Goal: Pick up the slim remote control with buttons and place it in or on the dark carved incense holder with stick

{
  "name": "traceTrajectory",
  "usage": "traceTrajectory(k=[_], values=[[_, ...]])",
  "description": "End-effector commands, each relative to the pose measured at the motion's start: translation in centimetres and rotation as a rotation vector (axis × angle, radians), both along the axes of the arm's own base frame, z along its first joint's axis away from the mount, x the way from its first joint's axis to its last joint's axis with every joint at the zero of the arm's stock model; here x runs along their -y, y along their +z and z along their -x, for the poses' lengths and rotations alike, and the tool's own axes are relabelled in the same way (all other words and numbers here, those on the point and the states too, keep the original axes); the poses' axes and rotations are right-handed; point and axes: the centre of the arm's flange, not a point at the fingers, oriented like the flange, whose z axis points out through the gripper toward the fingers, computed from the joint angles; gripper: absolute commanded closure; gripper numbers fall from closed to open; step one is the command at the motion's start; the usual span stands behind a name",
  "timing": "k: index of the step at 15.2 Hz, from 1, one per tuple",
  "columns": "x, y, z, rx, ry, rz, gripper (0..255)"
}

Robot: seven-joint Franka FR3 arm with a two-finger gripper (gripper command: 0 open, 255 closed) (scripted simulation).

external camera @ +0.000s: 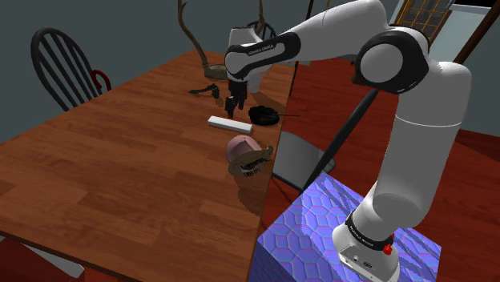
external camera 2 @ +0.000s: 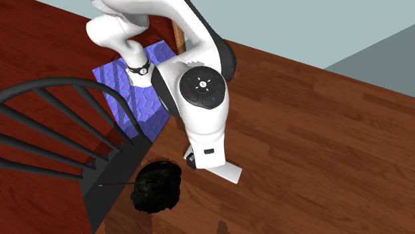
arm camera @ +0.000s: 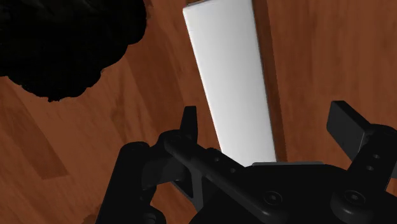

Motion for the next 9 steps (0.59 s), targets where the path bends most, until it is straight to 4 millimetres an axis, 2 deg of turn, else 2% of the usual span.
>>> traceTrajectory(k=[1,3,9], values=[[-0.1,-2.0,-2.0,-0.009,0.01,-0.007,0],[-0.3,-3.7,-3.9,-0.018,0.018,-0.013,0],[-0.4,-6.8,-3.9,-0.018,0.018,-0.013,0]])
